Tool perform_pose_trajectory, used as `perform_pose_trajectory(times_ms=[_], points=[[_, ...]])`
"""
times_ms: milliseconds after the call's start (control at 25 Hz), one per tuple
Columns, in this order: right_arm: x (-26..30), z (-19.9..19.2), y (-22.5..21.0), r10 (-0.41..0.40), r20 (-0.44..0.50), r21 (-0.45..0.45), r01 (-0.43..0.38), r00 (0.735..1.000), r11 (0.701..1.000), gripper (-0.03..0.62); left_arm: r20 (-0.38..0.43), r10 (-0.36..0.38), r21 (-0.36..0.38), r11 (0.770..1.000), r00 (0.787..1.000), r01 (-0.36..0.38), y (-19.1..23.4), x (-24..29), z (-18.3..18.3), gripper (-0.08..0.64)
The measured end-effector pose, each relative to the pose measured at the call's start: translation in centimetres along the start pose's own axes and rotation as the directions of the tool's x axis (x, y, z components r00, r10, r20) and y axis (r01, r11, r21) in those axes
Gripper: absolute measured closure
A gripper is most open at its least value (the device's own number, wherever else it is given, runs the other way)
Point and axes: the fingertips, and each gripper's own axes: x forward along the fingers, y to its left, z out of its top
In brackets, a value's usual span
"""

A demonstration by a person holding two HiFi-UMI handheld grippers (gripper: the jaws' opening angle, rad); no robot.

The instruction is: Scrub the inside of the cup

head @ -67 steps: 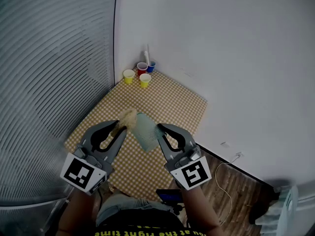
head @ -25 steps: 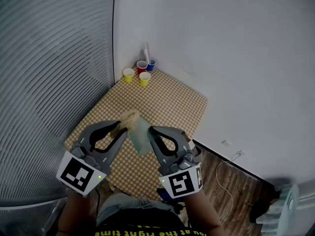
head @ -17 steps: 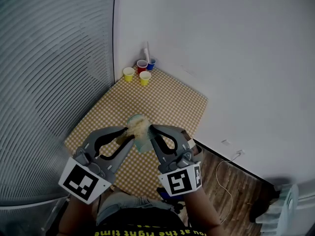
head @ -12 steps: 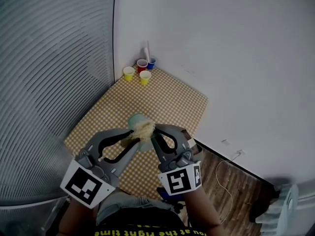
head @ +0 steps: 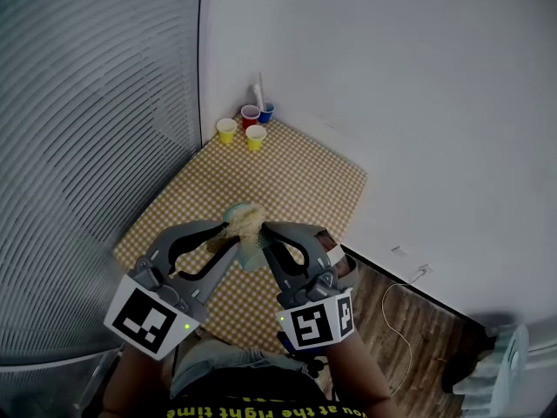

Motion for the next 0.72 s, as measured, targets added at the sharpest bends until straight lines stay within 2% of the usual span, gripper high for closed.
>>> perform_pose_trajectory(times_ms=[400,560,720], points=[[-0.4,1.4,0.8,0.005,0.042,-0.099,0.0,0.999,0.995,0.568,-0.041,0.104,-0.002,0.995,0.994,-0.104,3.2,-0.4,-1.7,0.474],[-0.5,1.6,1.4,0.016,0.04,-0.129,-0.01,0.999,0.992,0.568,-0.045,0.106,0.0,0.994,0.993,-0.106,3.4,-0.4,-2.0,0.474],[-0.4,1.4,1.8,0.026,0.027,-0.15,-0.022,0.999,0.988,0.568,-0.035,0.069,0.019,0.997,0.997,-0.069,2.5,0.0,-1.4,0.474]])
